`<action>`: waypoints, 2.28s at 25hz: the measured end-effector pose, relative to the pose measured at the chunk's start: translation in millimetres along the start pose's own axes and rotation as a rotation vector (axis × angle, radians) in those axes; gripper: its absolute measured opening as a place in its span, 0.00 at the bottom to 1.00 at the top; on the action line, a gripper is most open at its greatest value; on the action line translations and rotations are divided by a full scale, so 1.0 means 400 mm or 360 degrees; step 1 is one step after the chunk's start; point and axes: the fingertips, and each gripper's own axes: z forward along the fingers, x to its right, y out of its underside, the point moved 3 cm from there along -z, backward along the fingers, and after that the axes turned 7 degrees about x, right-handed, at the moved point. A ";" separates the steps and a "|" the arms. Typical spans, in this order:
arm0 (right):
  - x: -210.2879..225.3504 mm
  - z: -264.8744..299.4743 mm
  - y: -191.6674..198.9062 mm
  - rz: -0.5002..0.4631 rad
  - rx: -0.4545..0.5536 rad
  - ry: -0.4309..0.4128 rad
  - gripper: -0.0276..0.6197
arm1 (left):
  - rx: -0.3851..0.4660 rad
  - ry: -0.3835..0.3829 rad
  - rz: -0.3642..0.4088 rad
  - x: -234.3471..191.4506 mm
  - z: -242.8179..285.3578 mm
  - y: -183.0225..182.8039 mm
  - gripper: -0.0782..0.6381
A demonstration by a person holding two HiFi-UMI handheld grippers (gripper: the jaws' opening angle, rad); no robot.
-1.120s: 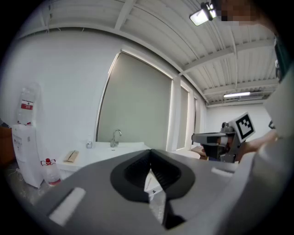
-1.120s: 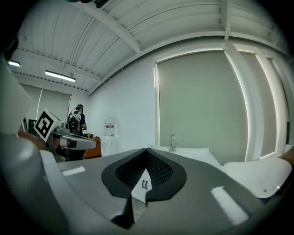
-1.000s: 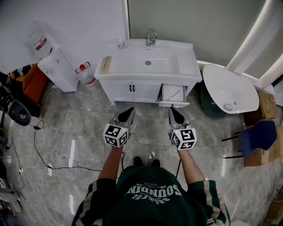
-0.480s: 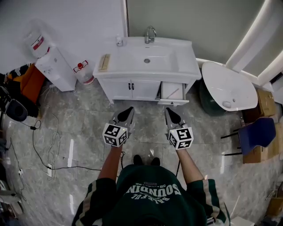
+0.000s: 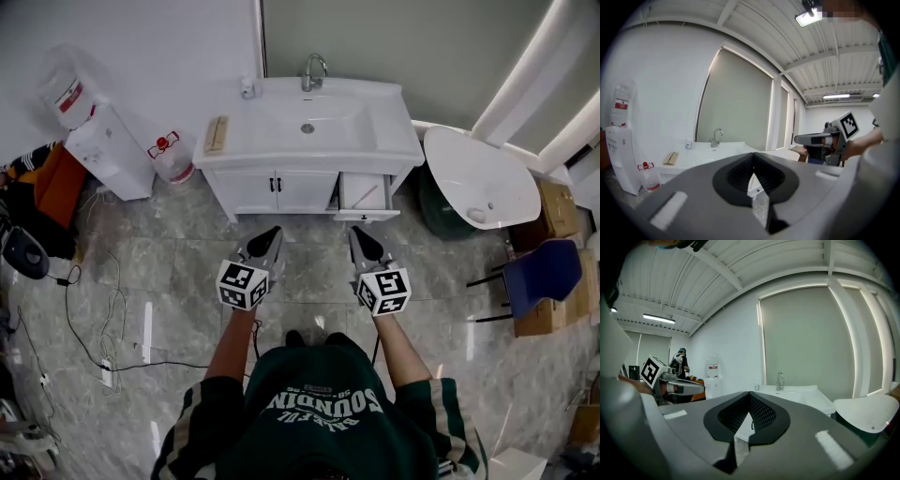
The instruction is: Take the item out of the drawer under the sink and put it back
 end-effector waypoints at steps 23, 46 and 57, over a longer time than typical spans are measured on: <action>0.256 0.317 0.090 0.0117 -0.0020 0.0039 0.05 | -0.0105 0.0083 -0.0030 -0.177 0.411 0.051 0.18; 0.567 0.800 0.015 0.0093 -0.0026 -0.0143 0.05 | -0.0071 -0.0022 -0.0065 -0.415 0.871 -0.029 0.18; 0.571 0.858 0.027 0.0119 -0.0043 -0.0080 0.05 | -0.0109 0.0055 -0.0074 -0.463 0.917 -0.027 0.18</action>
